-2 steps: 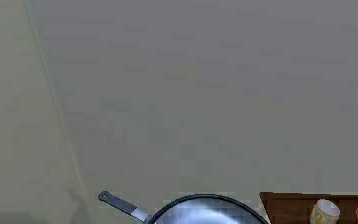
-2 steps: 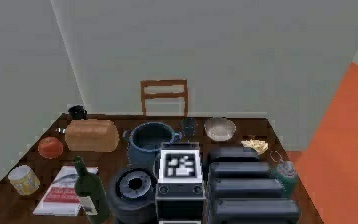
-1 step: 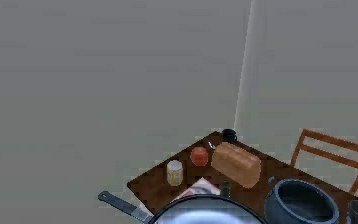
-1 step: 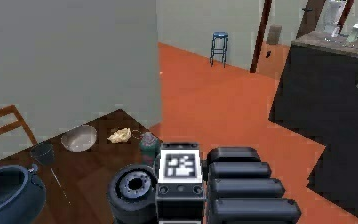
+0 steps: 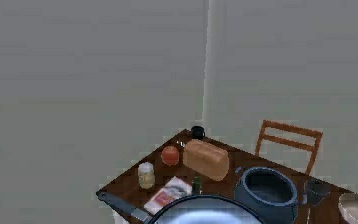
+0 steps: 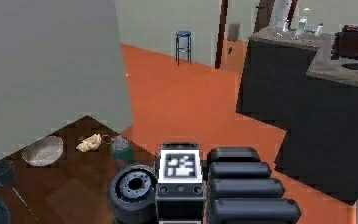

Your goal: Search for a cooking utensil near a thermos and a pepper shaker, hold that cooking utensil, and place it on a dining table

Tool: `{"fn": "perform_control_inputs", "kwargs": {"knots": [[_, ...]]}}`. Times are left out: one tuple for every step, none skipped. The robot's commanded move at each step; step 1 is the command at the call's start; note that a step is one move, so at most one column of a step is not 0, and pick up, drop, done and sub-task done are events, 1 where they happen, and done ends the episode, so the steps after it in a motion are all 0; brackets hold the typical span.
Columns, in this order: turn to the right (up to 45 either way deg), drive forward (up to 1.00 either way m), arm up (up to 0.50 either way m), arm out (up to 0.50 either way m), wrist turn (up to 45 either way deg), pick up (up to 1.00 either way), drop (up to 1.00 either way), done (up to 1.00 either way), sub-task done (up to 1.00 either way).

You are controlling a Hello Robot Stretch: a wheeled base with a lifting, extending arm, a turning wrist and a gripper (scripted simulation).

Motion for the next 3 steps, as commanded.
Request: {"fn": "perform_control_inputs", "kwargs": {"knots": [[0.0,0.15,0.00,0.00,0.0,0.00,0.00,0.00,0.00],[-9.0,0.00,0.00,0.00,0.0,0.00,0.00,0.00,0.00],[0.0,0.00,0.00,0.28,0.0,0.00,0.00,0.00,0.00]]}}
